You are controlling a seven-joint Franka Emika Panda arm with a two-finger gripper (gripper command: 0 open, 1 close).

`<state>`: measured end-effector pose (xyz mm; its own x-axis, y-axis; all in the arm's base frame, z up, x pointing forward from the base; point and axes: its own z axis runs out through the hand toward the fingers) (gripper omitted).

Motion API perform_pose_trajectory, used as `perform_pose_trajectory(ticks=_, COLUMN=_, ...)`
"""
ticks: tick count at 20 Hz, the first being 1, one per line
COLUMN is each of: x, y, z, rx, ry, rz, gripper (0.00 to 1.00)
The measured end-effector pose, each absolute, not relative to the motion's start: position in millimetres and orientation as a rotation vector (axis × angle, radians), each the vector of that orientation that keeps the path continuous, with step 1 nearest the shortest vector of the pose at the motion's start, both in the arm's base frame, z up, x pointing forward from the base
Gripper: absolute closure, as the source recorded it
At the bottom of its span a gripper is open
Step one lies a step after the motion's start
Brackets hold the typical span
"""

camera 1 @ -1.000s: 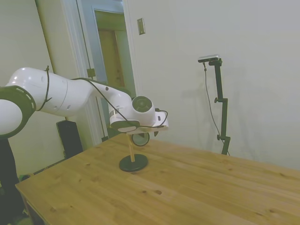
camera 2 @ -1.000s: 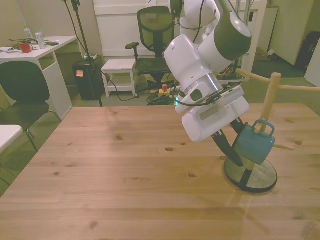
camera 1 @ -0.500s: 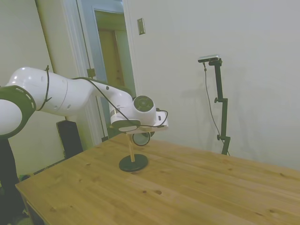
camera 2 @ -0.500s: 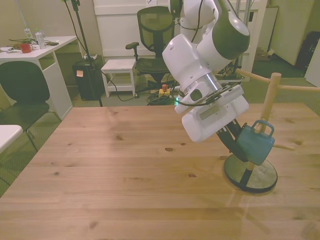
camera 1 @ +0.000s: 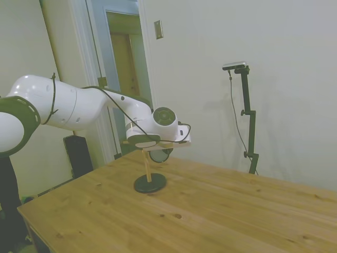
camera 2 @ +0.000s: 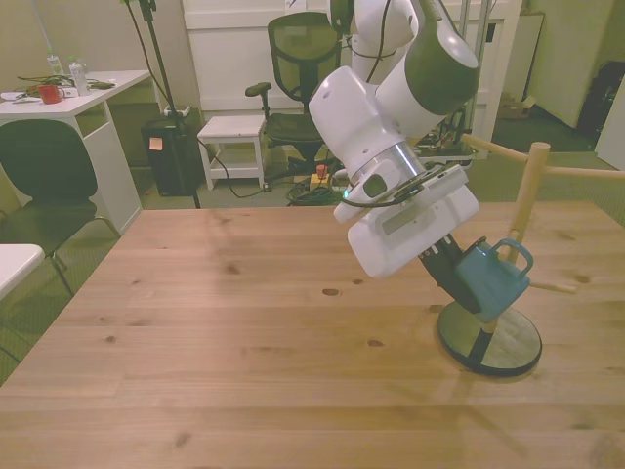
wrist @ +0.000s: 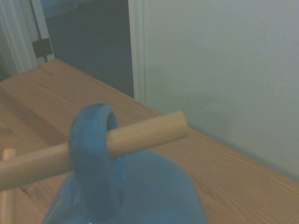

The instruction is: Unload the mug

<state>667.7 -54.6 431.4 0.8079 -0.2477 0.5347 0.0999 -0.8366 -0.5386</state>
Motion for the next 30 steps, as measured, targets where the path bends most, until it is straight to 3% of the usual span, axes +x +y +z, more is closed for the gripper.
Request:
perform_pose_trajectory(ticks=14, x=673, y=-50, z=449, rx=-2.408, ry=0.089, rz=-0.861, gripper=1.00)
perform_pose_trajectory(ticks=30, x=673, y=-100, z=466, rx=-2.389, ry=0.193, rz=-0.942, gripper=1.00)
